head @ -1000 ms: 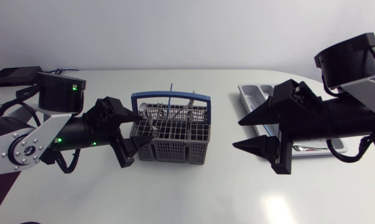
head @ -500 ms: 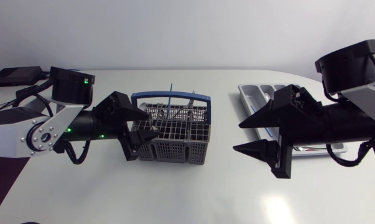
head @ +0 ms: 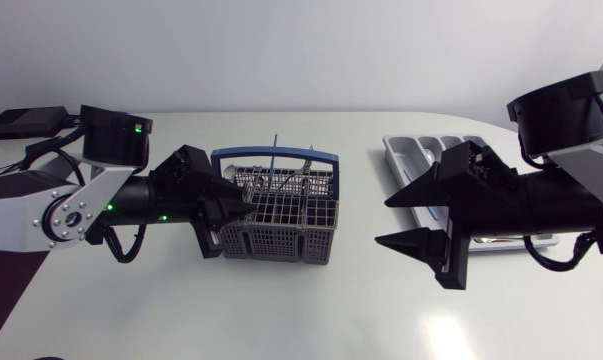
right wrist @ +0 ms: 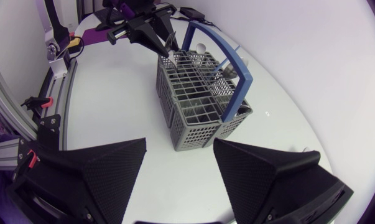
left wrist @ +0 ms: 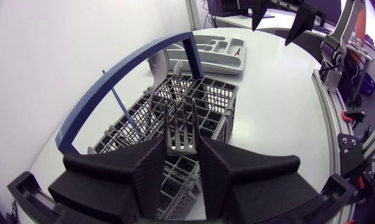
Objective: Unload the cutlery basket into the drawer organizer.
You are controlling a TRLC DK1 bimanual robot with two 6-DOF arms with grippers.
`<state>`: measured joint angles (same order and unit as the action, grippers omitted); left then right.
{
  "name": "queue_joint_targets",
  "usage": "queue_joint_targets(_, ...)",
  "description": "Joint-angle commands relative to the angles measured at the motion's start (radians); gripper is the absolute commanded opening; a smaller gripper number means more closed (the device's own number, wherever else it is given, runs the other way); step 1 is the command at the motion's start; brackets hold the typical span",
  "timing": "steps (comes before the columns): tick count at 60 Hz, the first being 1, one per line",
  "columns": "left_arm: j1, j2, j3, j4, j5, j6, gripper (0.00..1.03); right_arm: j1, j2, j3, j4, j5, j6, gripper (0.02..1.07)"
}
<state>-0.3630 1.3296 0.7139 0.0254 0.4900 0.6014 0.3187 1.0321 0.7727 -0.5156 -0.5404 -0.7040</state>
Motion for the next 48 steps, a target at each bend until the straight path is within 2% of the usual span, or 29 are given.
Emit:
queue_joint_targets(1, -0.001, 0.006, 0.044, -0.005, 0.018, -0.017, 0.06, -0.004, -0.017, -0.029, 0.008, 0.01, -0.006, 0.8)
queue_joint_targets(17, -0.007, -0.013, 0.056, -0.027, 0.018, -0.025, 0.06, -0.004, -0.021, -0.033, 0.008, 0.01, -0.009, 0.8)
queue_joint_targets(48, -0.004, -0.104, 0.127, -0.182, 0.016, -0.035, 0.06, 0.006, -0.032, -0.032, 0.006, 0.01, -0.009, 0.8)
